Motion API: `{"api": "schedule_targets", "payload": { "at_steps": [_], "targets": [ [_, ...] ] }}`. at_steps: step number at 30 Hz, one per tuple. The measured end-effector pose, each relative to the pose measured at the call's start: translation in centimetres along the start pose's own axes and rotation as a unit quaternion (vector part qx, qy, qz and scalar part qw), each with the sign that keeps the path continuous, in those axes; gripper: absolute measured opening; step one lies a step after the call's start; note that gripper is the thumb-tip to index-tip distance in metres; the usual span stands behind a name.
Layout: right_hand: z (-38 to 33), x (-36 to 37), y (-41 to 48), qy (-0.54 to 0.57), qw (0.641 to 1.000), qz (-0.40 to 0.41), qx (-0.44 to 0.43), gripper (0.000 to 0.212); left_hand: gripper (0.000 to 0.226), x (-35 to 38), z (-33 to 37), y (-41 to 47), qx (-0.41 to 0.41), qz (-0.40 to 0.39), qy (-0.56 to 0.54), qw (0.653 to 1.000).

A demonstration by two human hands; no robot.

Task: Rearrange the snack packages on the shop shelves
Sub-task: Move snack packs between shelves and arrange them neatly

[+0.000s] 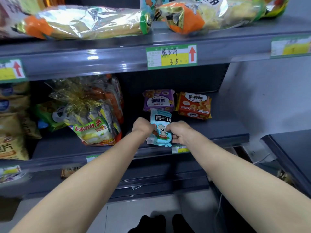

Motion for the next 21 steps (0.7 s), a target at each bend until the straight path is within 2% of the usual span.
{"api": "schedule_targets", "payload": {
  "at_steps": [5,13,21],
  "targets": [
    [0.2,-0.1,-3.4,0.019,0.999,0.005,-0.05,0.009,0.016,-0.6,0.1,-4.5,0.019,0.031,-0.036,0.999],
    [-0.4,-1.1,-10.7,-0.025,0.99,0.021,-0.138,0.012,0.029,-1.3,1.3,-13.1,0.078,0.092,-0.082,0.989],
    [-3.5,-1.2,-19.5,-0.038,0.956,0.034,-0.289,0.013,0.03,-3.5,5.1,-21.9,0.17,0.177,-0.047,0.968]
  ]
}}
Point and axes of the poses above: each hand's wrist, its own y-axis towards the middle knuckle, its own x-axis out of the palm, z = x × y, the point moved 7 cm from there along y, towards the middle knuckle, and after that the axes turned 9 degrees about -z, right-handed, at the moved point
